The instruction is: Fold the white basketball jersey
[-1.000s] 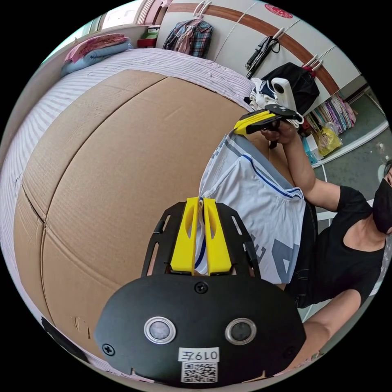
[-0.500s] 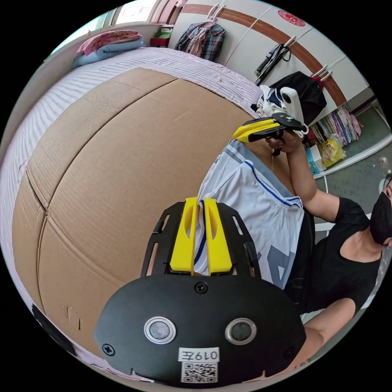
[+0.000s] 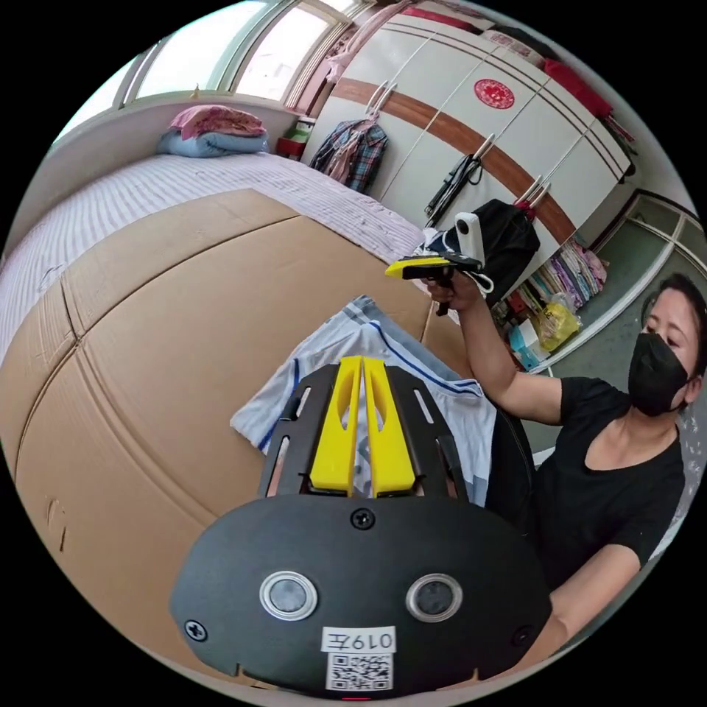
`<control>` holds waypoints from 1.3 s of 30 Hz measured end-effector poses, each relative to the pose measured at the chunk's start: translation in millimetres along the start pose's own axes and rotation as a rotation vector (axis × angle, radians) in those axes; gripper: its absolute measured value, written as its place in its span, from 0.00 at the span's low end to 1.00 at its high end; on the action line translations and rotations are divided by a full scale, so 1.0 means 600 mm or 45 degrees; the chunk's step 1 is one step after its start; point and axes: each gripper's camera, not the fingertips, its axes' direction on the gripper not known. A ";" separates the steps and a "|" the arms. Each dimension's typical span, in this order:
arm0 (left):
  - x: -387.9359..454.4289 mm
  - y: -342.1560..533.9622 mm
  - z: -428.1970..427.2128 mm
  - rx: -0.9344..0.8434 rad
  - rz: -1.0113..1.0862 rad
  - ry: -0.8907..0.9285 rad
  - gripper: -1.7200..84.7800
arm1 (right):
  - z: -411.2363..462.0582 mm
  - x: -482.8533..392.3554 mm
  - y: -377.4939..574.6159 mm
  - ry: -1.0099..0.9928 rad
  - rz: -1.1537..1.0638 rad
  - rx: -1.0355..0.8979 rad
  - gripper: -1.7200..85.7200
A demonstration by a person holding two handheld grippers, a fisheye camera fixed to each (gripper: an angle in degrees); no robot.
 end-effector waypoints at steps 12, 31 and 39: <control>0.262 0.290 -0.088 0.234 -0.173 -0.291 0.06 | -0.096 -0.144 0.246 0.092 0.208 0.068 0.09; 0.348 0.263 -0.055 0.208 -0.474 0.026 0.04 | -0.058 -0.010 0.361 -0.080 0.578 -0.147 0.03; 0.450 -0.028 -0.014 -0.048 -0.085 -0.229 0.04 | -0.114 0.026 0.409 -0.066 0.607 -0.067 0.09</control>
